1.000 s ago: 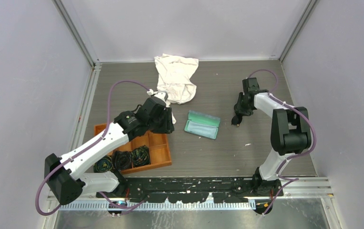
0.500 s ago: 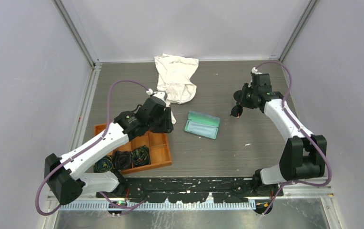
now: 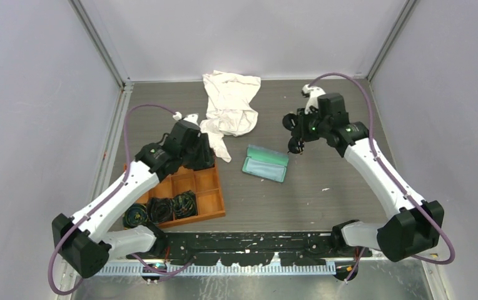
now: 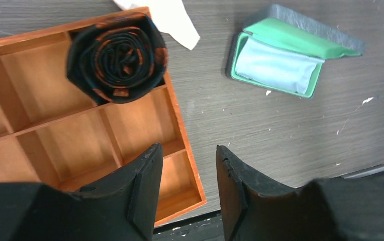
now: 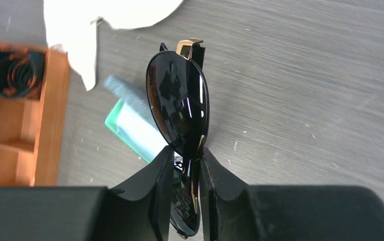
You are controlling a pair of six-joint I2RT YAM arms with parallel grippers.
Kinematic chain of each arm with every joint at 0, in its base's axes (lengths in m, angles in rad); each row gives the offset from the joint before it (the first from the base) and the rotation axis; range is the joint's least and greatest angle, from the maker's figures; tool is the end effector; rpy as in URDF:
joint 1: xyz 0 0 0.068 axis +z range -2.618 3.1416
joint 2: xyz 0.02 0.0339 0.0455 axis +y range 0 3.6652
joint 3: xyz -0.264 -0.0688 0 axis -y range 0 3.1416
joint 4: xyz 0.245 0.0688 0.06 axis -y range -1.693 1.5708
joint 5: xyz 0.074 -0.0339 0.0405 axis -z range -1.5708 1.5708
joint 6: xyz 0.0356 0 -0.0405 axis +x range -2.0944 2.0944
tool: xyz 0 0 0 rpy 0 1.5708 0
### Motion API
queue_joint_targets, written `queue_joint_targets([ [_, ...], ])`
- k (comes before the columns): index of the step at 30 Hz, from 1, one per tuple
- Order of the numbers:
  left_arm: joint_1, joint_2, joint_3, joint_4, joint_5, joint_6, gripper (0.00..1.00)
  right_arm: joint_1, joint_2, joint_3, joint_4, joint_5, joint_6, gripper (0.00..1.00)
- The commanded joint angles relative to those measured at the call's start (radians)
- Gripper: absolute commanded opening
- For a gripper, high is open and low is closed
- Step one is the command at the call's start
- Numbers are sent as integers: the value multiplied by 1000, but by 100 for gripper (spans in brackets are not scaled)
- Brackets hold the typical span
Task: Organize the sunglasses
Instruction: Pick up the sunglasses from the center of the board, then place the sunglasses in the sunglasses case.
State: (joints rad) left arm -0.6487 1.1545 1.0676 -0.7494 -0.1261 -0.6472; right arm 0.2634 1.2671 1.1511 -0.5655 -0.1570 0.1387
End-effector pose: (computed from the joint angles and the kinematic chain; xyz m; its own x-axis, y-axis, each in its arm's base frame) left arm 0.1906 -0.1389 0.3123 -0.7927 -0.1497 -0.5910 0.0680 0.9417 -0.3296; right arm 0.2652 0.0773 0.3279 -0.6542 -0.0350 -0.7556 -0.2867 0.9358 0.2049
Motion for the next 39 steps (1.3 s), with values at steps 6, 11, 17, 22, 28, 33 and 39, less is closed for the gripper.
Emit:
queue_joint_targets([
  [6, 99, -106, -26, -28, 63, 23, 45, 261, -42, -73, 132, 60, -319, 28],
  [11, 100, -114, -39, -24, 71, 16, 45, 349, 39, -67, 111, 117, -427, 29],
  [17, 101, -125, -54, -14, 72, 2, 44, 445, 129, -61, 98, 248, -542, 28],
  [22, 101, -135, -62, -7, 69, -3, 44, 509, 182, -80, 105, 301, -595, 27],
  [28, 101, -151, -79, 3, 60, -11, 44, 542, 253, -108, 116, 350, -645, 27],
  [33, 102, -145, -79, 3, 62, -12, 44, 545, 297, -108, 142, 370, -669, 26],
  [39, 103, -154, -96, 7, 57, -15, 44, 547, 338, -115, 179, 385, -699, 25],
])
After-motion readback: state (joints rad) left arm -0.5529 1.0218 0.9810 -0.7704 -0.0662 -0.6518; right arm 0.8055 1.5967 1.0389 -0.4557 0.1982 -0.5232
